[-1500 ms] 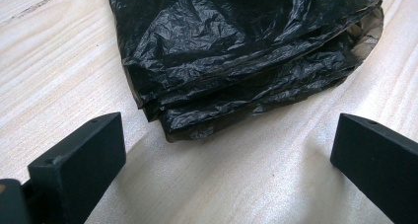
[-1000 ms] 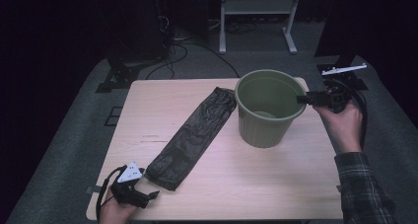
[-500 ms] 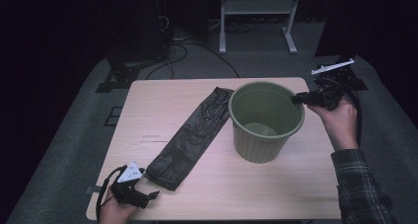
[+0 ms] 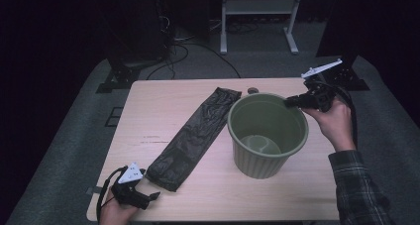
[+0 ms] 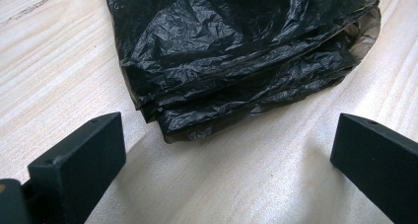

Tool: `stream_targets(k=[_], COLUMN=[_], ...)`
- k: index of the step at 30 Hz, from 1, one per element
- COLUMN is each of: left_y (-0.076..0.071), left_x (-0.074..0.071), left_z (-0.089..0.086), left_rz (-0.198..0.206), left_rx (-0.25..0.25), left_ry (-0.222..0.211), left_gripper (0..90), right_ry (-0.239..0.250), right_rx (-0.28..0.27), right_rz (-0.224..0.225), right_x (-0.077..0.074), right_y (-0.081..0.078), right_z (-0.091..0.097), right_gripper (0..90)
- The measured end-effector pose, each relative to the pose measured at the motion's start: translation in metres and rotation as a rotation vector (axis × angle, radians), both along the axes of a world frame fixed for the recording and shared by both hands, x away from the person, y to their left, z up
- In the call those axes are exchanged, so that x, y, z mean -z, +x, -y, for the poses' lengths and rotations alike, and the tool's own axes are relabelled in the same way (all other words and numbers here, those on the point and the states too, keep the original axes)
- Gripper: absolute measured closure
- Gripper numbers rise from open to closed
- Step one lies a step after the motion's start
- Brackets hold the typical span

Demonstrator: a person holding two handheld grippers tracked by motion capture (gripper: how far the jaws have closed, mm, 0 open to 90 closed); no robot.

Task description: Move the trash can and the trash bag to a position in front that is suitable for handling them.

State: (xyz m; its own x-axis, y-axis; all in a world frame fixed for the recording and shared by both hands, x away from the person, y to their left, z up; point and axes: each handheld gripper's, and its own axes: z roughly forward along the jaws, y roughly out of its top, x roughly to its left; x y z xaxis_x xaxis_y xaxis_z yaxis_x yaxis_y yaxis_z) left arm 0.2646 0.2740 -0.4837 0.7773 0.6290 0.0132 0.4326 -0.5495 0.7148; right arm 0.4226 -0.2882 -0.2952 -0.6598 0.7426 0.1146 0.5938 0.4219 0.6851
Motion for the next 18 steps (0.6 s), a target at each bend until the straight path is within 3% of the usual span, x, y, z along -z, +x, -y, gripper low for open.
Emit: stream_targets(k=[12,18], left_y=[0.0,0.0], left_x=[0.0,0.0], left_z=[0.0,0.0], left_rz=[0.0,0.0], left_rx=[-0.001,-0.002], left_ry=[-0.002,-0.002], left_gripper=[0.0,0.0], right_ry=[0.009,-0.009], right_rx=[-0.057,-0.111], right_rz=[0.005,0.013], right_x=[0.001,0.0], right_y=[-0.009,-0.015], right_z=[-0.017,-0.039], right_gripper=[80.2,80.2])
